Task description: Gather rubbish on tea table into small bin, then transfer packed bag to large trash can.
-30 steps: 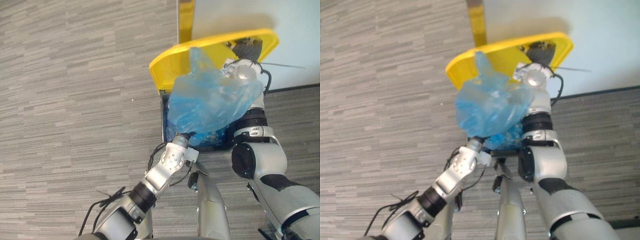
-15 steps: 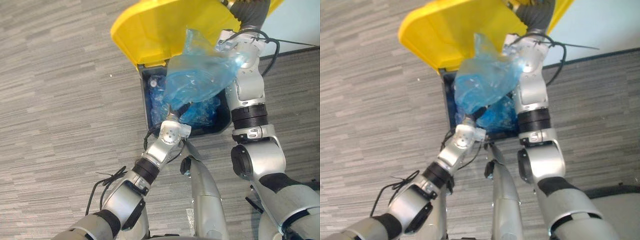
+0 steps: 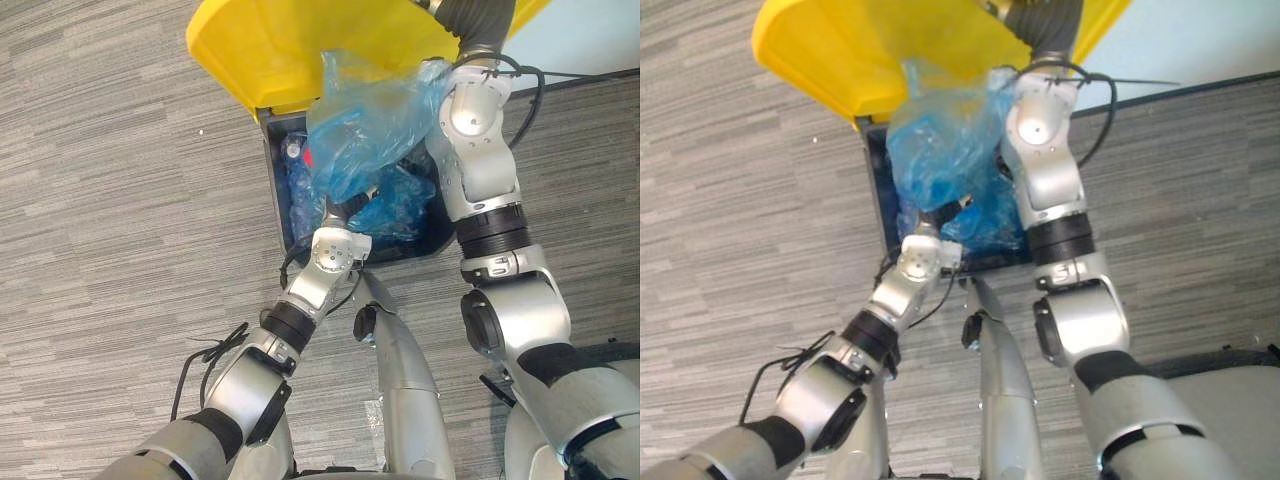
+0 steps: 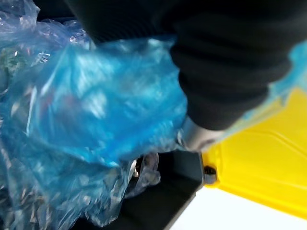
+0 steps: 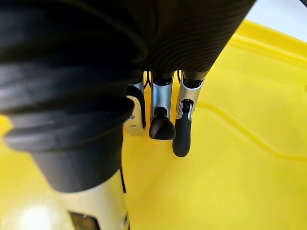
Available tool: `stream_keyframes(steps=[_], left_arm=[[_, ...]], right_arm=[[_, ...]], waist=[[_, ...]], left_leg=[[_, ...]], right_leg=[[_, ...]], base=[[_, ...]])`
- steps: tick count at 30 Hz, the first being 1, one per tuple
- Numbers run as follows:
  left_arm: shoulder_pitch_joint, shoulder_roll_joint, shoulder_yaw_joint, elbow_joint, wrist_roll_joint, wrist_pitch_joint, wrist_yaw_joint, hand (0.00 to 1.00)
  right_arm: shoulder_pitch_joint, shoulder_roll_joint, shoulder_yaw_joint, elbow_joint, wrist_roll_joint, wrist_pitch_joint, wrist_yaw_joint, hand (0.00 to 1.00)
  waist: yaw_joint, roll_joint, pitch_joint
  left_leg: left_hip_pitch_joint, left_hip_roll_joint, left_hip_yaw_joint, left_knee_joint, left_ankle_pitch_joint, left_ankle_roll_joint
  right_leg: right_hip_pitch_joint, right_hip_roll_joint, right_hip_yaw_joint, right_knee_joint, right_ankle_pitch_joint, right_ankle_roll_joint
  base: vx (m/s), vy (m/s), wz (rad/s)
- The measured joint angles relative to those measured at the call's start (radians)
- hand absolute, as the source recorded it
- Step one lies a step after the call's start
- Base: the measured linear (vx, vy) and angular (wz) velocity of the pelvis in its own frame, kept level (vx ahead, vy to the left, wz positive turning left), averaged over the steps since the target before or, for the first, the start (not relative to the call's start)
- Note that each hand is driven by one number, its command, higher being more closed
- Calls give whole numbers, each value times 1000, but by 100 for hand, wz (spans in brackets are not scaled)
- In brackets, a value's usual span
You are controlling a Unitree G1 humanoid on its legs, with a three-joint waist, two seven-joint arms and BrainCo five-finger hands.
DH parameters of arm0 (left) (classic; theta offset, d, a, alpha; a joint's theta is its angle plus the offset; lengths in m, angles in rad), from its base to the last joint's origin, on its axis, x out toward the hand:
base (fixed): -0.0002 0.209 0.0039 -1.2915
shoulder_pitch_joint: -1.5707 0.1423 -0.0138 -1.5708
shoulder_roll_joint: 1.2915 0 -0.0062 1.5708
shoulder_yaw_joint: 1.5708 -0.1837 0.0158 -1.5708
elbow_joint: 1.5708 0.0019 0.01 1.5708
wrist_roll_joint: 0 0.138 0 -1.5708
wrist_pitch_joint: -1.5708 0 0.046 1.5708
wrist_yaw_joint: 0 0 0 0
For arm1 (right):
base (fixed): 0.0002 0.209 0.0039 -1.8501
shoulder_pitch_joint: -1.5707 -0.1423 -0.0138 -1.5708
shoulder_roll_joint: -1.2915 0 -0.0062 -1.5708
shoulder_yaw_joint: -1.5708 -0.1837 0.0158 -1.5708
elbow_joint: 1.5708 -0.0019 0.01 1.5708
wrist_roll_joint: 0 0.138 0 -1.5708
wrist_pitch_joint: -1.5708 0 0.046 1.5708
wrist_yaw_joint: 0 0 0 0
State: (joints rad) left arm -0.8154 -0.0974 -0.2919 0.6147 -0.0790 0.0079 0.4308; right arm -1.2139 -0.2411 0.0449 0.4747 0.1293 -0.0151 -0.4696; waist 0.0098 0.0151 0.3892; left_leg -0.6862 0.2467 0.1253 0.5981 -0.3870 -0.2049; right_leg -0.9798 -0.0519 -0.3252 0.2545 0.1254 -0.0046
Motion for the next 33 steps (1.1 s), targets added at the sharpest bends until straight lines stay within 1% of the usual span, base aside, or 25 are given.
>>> stream_keyframes(steps=[5, 6, 8, 12, 13, 15, 17, 19, 21, 22, 23, 24, 25, 27, 28, 29, 30, 31, 32, 33], left_arm=[[4, 13, 11, -1, -1, 0, -2, 0], [8, 14, 24, -6, -4, 0, -2, 0], [40, 15, 37, -42, -23, 0, -3, 0], [152, 31, 31, -157, -33, -4, -10, 0], [194, 42, 23, -194, -34, -6, -25, 0], [268, 57, 19, -247, -41, -14, -32, 0], [386, 82, 21, -297, -46, -26, -52, 0], [472, 89, 30, -328, -54, -36, -75, 0], [550, 92, 40, -349, -61, -43, -96, 0], [597, 94, 50, -351, -61, -46, -113, 0], [642, 94, 69, -351, -61, -46, -129, 0], [668, 96, 80, -348, -61, -46, -136, 0], [713, 104, 108, -341, -60, -46, -150, 0], [762, 106, 160, -293, -59, -45, -160, 0], [787, 102, 203, -244, -56, -42, -163, 0], [798, 100, 221, -224, -53, -40, -165, 0], [818, 95, 269, -177, -48, -38, -175, 0], [834, 92, 313, -127, -39, -30, -176, 0], [838, 91, 329, -99, -38, -24, -176, 0], [846, 85, 376, -24, -37, -8, -175, 0]], right_arm=[[0, 5, 17, 1, -2, 5, 11, 0], [0, 6, 21, 3, -4, 11, 18, 0], [14, 11, 35, 8, -9, 19, 24, 0], [65, 44, 35, 6, -13, 22, 31, 0], [95, 52, 38, -2, -21, 22, 37, 0], [157, 62, 38, -32, -51, 25, 45, 0], [263, 75, 38, -71, -59, 28, 63, 0], [341, 75, 35, -76, -92, 35, 77, 0], [435, 75, 35, -95, -94, 38, 93, 0], [508, 79, 32, -122, -109, 38, 105, 0], [575, 91, 26, -141, -133, 38, 115, 0], [614, 97, 25, -149, -133, 38, 121, 0], [680, 117, 16, -149, -133, 37, 133, 0], [779, 147, 11, -149, -137, 37, 148, 0], [845, 168, 11, -149, -161, 37, 158, 0], [872, 175, 12, -149, -171, 36, 163, 0], [941, 197, 13, -148, -173, 36, 177, 0], [1008, 215, 12, -147, -180, 35, 192, 0], [1039, 222, 10, -147, -186, 35, 197, 0], [1112, 240, 0, -139, -210, 35, 212, 0]], waist=[[0, 0, 0], [0, 0, 0], [-2, -3, 2], [-3, -22, 3], [0, -26, 1], [6, -27, 1], [17, -28, 1], [26, -30, 0], [35, -35, -3], [42, -39, -5], [45, -43, -7], [48, -44, -8], [49, -54, -14], [52, -69, -23], [52, -76, -27], [51, -81, -33], [52, -101, -47], [52, -120, -59], [55, -122, -60], [46, -105, -65]], left_leg=[[1, -1, -1, 22, -4, 7], [2, 0, -1, 39, -10, 16], [25, 2, -2, 53, -17, 22], [81, -4, -5, 53, -19, 26], [96, -8, -8, 51, -19, 26], [120, -12, -13, 49, -19, 26], [177, -15, -15, 39, -19, 27], [229, -19, -15, 26, -19, 28], [277, -25, -16, 13, -19, 29], [306, -31, -17, 1, -17, 33], [329, -33, -20, -5, -16, 34], [343, -33, -23, -9, -16, 34], [371, -37, -24, -22, -13, 38], [413, -43, -24, -37, -11, 42], [442, -47, -23, -42, -10, 45], [450, -49, -19, -43, -10, 45], [479, -52, 1, -56, -8, 46], [514, -56, 17, -80, -5, 52], [537, -53, 18, -105, 0, 58], [588, -22, 28, -193, 56, 69]], right_leg=[[6, -4, 0, 12, 0, 0], [11, -5, -1, 19, 0, 0], [40, -5, -5, 22, 0, 0], [99, -12, -5, 22, -2, -3], [116, -15, -4, 21, -2, -3], [143, -17, -6, 20, -2, -3], [193, -19, -6, 23, -3, -4], [239, -20, -6, 24, -8, -10], [282, -25, -6, 26, -15, -18], [306, -30, -8, 27, -18, -18], [330, -33, -10, 27, -21, -18], [345, -33, -13, 26, -22, -18], [368, -34, -15, 21, -22, -19], [401, -34, -13, 17, -24, -19], [426, -33, -10, 13, -27, -24], [431, -33, -5, 13, -27, -24], [445, -33, 6, 10, -25, -20], [471, -30, 5, -12, -27, 9], [486, -27, -4, -24, -54, 50], [461, -54, -6, 174, -132, 3]], base=[[37, -54, 0], [20, -38, -5], [12, -35, -4], [-6, -4, 1], [-21, -22, 8], [-7, -13, 4], [0, 0, 0], [0, 0, 0], [-1, -4, 2], [-6, -14, 7], [-13, -26, 6], [-13, -32, 4], [-2, -37, -1], [-5, -28, -7], [-23, -12, -12], [-36, -14, -25], [-51, -14, -39], [-60, -16, -47], [-97, -88, -38], [-78, -116, 3]])
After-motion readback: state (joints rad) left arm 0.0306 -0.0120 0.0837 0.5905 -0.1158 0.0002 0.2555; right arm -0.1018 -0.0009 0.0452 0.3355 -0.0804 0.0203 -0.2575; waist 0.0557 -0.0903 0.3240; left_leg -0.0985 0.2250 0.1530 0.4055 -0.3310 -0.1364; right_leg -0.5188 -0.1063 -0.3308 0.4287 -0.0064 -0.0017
